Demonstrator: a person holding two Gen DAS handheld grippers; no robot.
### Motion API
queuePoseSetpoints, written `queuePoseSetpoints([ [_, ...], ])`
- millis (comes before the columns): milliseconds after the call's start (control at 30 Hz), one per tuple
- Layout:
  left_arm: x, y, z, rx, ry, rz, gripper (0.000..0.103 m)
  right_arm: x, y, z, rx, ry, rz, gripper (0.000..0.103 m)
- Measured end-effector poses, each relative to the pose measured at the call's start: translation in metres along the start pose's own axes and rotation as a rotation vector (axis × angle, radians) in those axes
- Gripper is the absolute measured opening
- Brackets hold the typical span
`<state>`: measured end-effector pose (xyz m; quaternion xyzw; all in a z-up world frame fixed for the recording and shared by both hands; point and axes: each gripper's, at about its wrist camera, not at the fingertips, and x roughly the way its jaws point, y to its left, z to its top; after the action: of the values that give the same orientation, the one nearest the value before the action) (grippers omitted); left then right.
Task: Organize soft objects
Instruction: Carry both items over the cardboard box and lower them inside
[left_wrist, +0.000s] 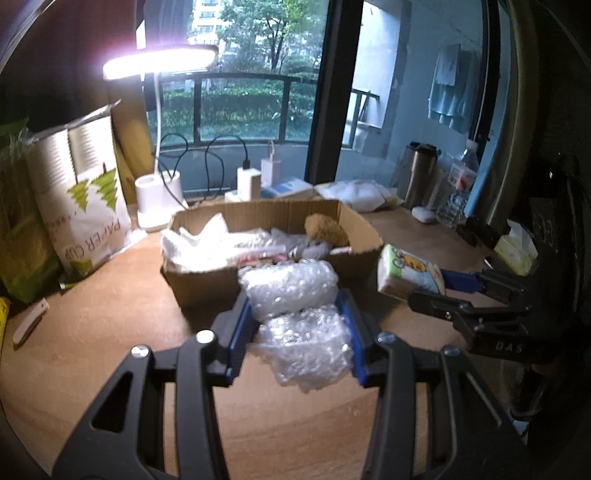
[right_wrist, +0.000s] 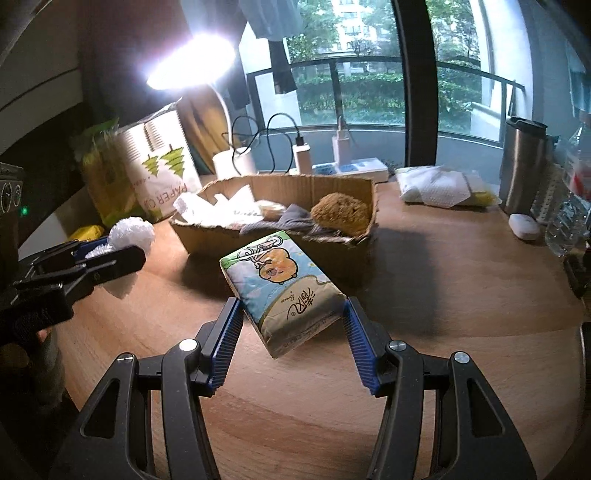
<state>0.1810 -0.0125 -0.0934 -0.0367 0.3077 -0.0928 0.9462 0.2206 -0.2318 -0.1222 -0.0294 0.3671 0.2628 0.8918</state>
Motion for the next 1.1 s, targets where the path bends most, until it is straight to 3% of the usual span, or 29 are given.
queuePoseSetpoints([
  [467, 0.009, -0.006, 0.037, 0.011, -0.075, 0.016, 0.046, -0.005, -0.032, 0.022, 0.026, -0.052, -0.008, 0.059],
  [1100, 0.035, 0.004, 0.084, 0.029, -0.176, -0.002, 0.046, 0.023, -0.030, 0.059, -0.015, -0.079, 0.012, 0.059],
])
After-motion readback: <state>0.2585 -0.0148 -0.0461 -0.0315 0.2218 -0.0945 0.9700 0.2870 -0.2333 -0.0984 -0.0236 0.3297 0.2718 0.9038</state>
